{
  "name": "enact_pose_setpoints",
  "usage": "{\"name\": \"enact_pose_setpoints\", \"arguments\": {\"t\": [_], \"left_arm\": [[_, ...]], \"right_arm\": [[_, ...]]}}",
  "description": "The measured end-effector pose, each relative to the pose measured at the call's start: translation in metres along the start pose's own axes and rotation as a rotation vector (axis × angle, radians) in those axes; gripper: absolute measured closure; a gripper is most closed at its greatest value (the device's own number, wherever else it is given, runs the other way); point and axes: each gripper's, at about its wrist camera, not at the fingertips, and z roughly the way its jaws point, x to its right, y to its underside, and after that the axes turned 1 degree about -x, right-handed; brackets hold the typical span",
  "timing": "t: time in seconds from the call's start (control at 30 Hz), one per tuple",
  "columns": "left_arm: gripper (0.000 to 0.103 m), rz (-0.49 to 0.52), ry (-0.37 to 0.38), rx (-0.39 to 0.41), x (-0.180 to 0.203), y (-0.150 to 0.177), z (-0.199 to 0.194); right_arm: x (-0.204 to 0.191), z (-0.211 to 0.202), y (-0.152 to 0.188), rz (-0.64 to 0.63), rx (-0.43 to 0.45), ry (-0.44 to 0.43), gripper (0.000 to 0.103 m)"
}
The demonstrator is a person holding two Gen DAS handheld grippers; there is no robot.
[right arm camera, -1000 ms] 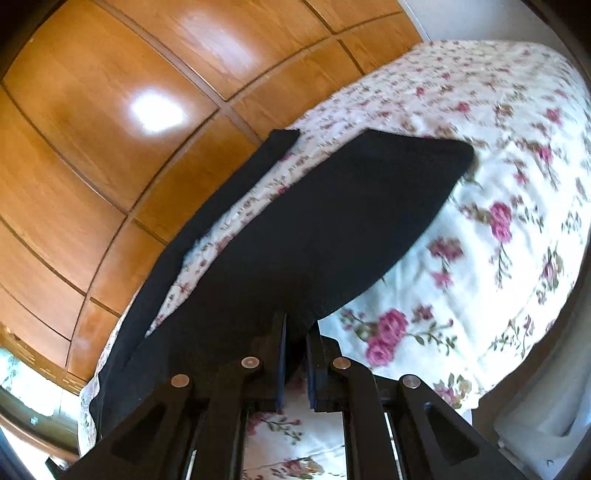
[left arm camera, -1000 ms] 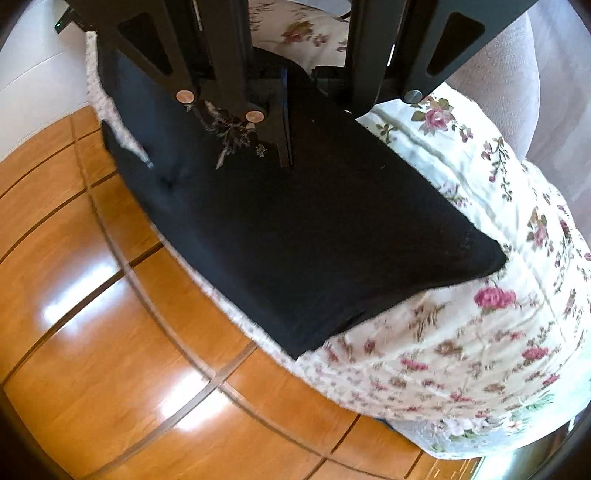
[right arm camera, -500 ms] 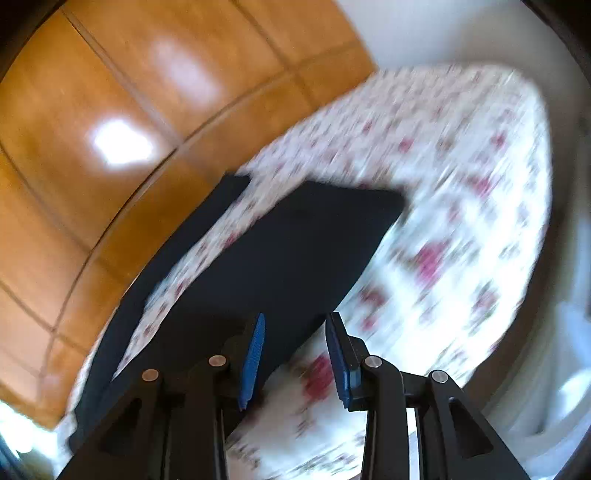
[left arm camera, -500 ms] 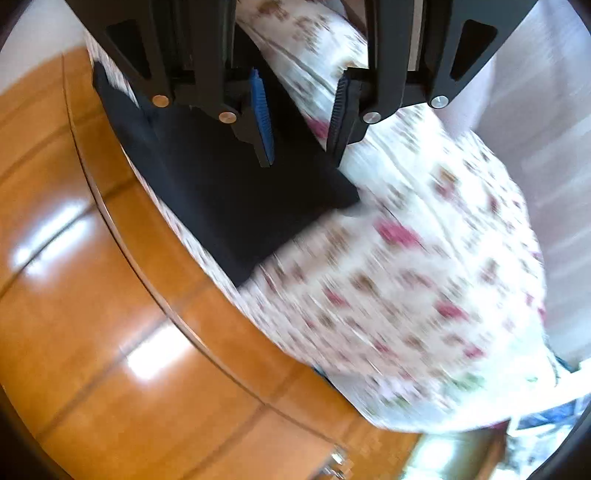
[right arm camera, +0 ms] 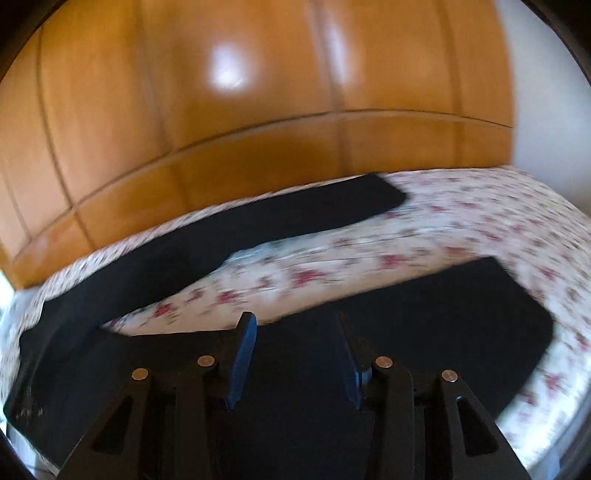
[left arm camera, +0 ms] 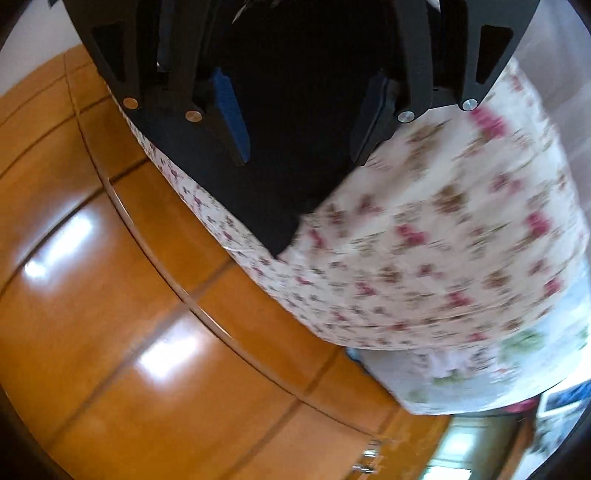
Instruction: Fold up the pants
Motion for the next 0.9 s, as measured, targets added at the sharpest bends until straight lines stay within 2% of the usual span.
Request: {"name": "enact_pose_setpoints", "arguments": {"t": [0.17,0.3,0.5,0.6,0.67,0.9], "left_arm": [[0.044,0.097,0.022,-0.064,0.038,-0.022,0.038],[0.044,0.135,-0.005,-0.065,0.057,-0.034,0.061],[0.044,0.164,-0.035,-0.077,0.072,-0.049,0.106],[0.044,0.197,-0.086,-0.079,0.074,-0.055,0.133],[0.044,0.208,-0.132,-0.087,0.074,-0.061,0.152],[0.044,0.213,-0.22,-0.116,0.073,-0.079,0.203]], "right_arm": [[-0.055,0.041,-0.009,-0.106,-0.052,-0.063,0.059],[-0.078,0.069,-0.008,-0.128,-0.09,-0.076,0.059],[-0.085,0.09,0.0,-0.132,-0.129,-0.042,0.059],[-0.078,0.1,0.004,-0.1,-0.166,-0.041,0.059],[-0.075,0.098,0.004,-0.091,-0.161,-0.048,0.059],[-0.076,0.099,0.005,-0.113,-0.162,-0.029,0.057]]}}
